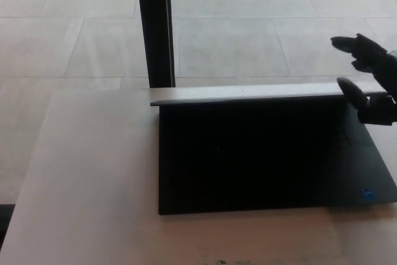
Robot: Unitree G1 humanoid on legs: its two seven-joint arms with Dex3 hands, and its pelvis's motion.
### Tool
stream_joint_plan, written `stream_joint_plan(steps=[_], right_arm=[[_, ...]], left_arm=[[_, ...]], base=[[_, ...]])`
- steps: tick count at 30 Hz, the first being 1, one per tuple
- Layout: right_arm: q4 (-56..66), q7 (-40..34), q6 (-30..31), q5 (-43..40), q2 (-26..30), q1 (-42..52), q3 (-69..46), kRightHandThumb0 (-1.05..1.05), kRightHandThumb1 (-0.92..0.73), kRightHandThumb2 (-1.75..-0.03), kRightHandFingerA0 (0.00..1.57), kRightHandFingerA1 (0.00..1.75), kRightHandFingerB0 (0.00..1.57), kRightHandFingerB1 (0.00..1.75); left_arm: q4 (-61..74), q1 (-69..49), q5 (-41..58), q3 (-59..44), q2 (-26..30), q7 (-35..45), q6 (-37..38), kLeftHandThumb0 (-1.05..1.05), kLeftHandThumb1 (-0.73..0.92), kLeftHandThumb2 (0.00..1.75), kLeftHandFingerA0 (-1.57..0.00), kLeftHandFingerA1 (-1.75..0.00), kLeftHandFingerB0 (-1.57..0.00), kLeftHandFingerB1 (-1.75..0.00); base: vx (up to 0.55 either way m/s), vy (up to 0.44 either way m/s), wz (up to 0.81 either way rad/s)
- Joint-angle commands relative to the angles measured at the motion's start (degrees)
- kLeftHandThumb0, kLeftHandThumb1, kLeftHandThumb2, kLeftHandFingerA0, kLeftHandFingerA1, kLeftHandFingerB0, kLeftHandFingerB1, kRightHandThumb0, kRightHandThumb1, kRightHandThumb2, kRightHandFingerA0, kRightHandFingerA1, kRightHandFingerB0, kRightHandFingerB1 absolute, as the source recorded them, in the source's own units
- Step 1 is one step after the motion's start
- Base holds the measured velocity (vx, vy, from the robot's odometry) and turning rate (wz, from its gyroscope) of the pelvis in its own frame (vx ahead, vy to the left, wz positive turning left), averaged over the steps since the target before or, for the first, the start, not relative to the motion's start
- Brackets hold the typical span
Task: The robot uses its right hand to push down on the lid of a laptop kept in the middle of the desk to close it
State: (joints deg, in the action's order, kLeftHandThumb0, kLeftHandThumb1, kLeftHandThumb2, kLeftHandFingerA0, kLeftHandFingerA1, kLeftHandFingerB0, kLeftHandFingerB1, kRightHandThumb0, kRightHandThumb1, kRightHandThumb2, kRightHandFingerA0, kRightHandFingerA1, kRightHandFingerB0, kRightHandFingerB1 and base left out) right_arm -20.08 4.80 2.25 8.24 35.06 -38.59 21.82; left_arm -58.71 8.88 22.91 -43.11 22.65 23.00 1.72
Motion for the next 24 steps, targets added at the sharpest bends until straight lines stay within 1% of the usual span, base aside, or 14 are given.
stream_joint_plan(steps=[1, 8, 9, 10, 12, 13, 14, 15, 18, 20, 22, 23, 24], right_arm=[[-6.29, 3.92, -8.65, 20.53, 6.0, -0.71, 12.06, -0.91, -0.92, -0.74, 0.2, 0.52, 0.21, 0.33], [-8.65, 1.34, -10.9, 21.88, 6.99, 0.49, 14.04, -0.9, -0.92, -0.73, 0.23, 0.54, 0.25, 0.35], [-8.77, 1.13, -11.15, 22.09, 7.17, 1.11, 14.38, -0.89, -0.92, -0.73, 0.23, 0.54, 0.25, 0.34], [-8.76, 1.1, -11.4, 22.07, 7.3, 1.82, 14.6, -0.89, -0.92, -0.74, 0.23, 0.54, 0.25, 0.34], [-8.63, 0.8, -12.37, 21.98, 7.64, 3.58, 15.02, -0.89, -0.92, -0.73, 0.23, 0.55, 0.25, 0.36], [-8.51, 0.91, -12.92, 22.29, 7.96, 4.35, 15.47, -0.89, -0.92, -0.74, 0.24, 0.55, 0.25, 0.35], [-7.74, 1.67, -12.85, 22.37, 8.32, 5.51, 15.88, -0.9, -0.92, -0.75, 0.24, 0.54, 0.25, 0.35], [-7.59, 1.54, -13.28, 23.08, 8.59, 6.89, 16.74, -0.91, -0.92, -0.74, 0.24, 0.55, 0.24, 0.36], [-7.12, 1.17, -14.31, 24.27, 9.2, 9.48, 17.84, -0.91, -0.92, -0.75, 0.24, 0.55, 0.24, 0.36], [-7.16, 0.22, -14.31, 25.12, 9.16, 11.82, 18.56, -0.9, -0.92, -0.75, 0.24, 0.54, 0.25, 0.35], [-7.38, -0.3, -14.32, 24.91, 8.72, 14.98, 18.57, -0.9, -0.92, -0.75, 0.24, 0.53, 0.24, 0.34], [-7.48, -0.4, -14.18, 24.75, 8.41, 16.23, 18.33, -0.9, -0.92, -0.75, 0.24, 0.53, 0.24, 0.34], [-7.74, -0.7, -14.19, 24.67, 8.08, 17.37, 18.15, -0.9, -0.92, -0.76, 0.24, 0.55, 0.24, 0.36]], left_arm=[[-0.41, 0.78, 0.96, 0.86, 2.4, -0.02, 1.08, -1.05, 0.72, 0.77, -0.23, -0.87, -0.16, -1.17], [0.28, 0.91, 0.59, 1.36, 2.45, -0.46, 0.95, -1.05, 0.73, 0.77, -0.23, -0.88, -0.17, -1.2], [0.19, 0.88, 0.36, 1.61, 2.56, -0.55, 1.01, -1.05, 0.74, 0.77, -0.22, -0.85, -0.16, -1.19], [0.05, 0.94, 0.38, 1.65, 2.65, -0.62, 0.9, -1.05, 0.74, 0.78, -0.22, -0.85, -0.14, -1.17], [-0.19, 1.03, 0.74, 1.51, 2.7, -0.5, 0.71, -1.05, 0.74, 0.76, -0.2, -0.84, -0.15, -1.18], [-0.47, 1.07, 0.67, 1.6, 2.79, -0.38, 1.09, -1.05, 0.73, 0.79, -0.24, -0.86, -0.15, -1.17], [-0.53, 1.04, 0.76, 1.6, 2.81, -0.28, 1.12, -1.05, 0.73, 0.76, -0.22, -0.85, -0.16, -1.18], [-0.54, 1.15, 1.11, 1.36, 2.74, -0.38, 0.9, -1.05, 0.72, 0.77, -0.23, -0.87, -0.17, -1.22], [-0.69, 1.18, 1.12, 1.42, 2.86, -0.48, 0.83, -1.05, 0.73, 0.76, -0.24, -0.86, -0.17, -1.22], [-0.31, 1.01, 1.21, 1.45, 2.82, -0.32, 0.72, -1.05, 0.72, 0.78, -0.22, -0.87, -0.16, -1.25], [-0.64, 1.05, 1.12, 1.59, 2.93, -0.26, 0.99, -1.05, 0.71, 0.81, -0.23, -0.88, -0.15, -1.24], [-1.05, 1.13, 1.06, 1.69, 3.09, -0.1, 1.19, -1.05, 0.71, 0.78, -0.21, -0.87, -0.17, -1.27], [-1.38, 1.18, 1.1, 1.7, 3.16, 0.07, 1.39, -1.05, 0.71, 0.78, -0.2, -0.86, -0.18, -1.27]], base=[[0.0, 0.0, 0.0], [0.0, 0.0, 0.0], [0.0, 0.0, 0.0], [0.0, 0.0, 0.0], [0.0, 0.0, 0.0], [0.0, 0.0, 0.0], [0.0, 0.0, 0.0], [0.0, 0.0, 0.0], [0.0, 0.0, 0.0], [0.0, 0.0, 0.0], [0.0, 0.0, 0.0], [0.0, 0.0, 0.0], [0.0, 0.0, 0.0]])
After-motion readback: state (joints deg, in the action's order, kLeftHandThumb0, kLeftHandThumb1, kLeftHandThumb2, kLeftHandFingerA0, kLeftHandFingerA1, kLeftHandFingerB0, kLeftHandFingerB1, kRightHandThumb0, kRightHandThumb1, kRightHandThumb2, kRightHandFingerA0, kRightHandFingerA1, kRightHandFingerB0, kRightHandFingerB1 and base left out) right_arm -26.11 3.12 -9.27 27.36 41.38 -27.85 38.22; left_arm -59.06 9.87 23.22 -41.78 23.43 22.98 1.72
